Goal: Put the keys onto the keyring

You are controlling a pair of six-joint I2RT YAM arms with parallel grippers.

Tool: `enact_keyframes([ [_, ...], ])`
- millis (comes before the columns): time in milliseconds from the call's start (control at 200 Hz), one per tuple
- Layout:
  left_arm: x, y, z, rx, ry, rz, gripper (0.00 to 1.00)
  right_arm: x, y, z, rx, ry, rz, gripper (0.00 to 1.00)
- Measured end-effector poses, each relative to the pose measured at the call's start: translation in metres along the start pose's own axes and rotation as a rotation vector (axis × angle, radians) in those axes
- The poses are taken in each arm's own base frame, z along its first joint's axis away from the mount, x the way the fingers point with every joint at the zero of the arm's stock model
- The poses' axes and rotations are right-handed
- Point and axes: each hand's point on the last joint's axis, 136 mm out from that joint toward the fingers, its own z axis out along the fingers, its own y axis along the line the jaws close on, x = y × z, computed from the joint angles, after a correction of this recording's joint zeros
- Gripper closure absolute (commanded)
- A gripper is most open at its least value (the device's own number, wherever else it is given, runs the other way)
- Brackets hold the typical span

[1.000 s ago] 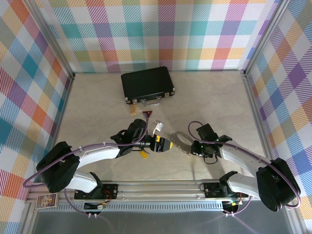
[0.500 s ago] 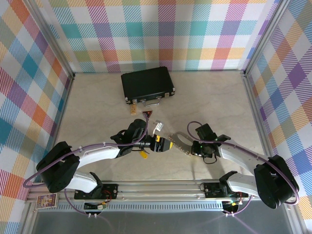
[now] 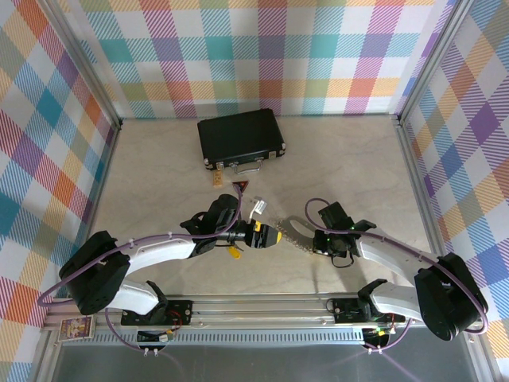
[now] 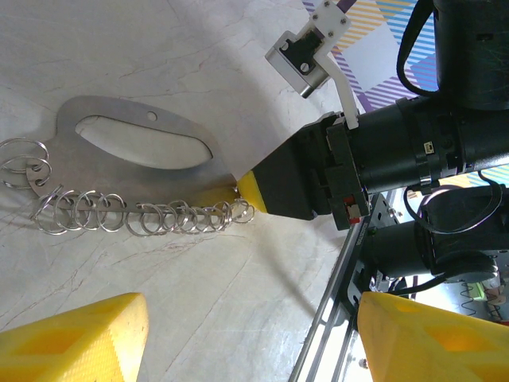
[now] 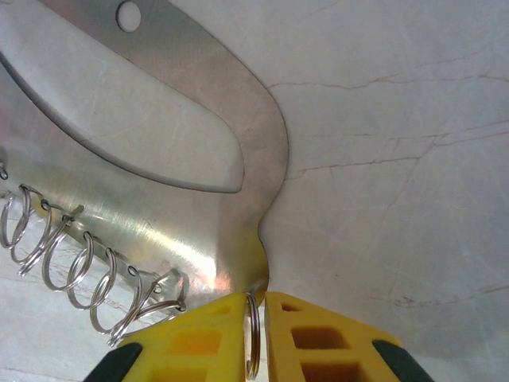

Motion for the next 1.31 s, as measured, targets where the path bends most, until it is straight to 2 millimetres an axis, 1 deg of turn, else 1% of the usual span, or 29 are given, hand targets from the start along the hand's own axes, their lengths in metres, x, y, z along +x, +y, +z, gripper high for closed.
enact_keyframes([
  [220,0.000,0.000,0.000,0.000,0.000,0.000,0.30,-0.001,-0.001,0.000,0.009,-0.005,-0.002,0.88],
  [350,0.000,0.000,0.000,0.000,0.000,0.000,0.30,0.000,-0.002,-0.001,0.021,-0.006,-0.005,0.82],
  [450,0.000,0.000,0.000,0.000,0.000,0.000,0.30,0.000,-0.004,-0.004,0.027,-0.013,-0.008,0.81],
  [825,0.000,0.000,0.000,0.001,-0.001,0.000,0.31,0.000,-0.006,-0.006,0.037,-0.015,-0.007,0.84],
  [1140,-0.006,-0.008,-0.006,0.015,-0.023,0.015,0.31,0.001,-0.007,-0.006,0.041,-0.014,-0.009,0.92],
  [1305,-0.006,-0.008,-0.006,0.014,-0.024,0.015,0.31,0.000,-0.004,-0.010,0.055,-0.023,-0.036,0.96],
])
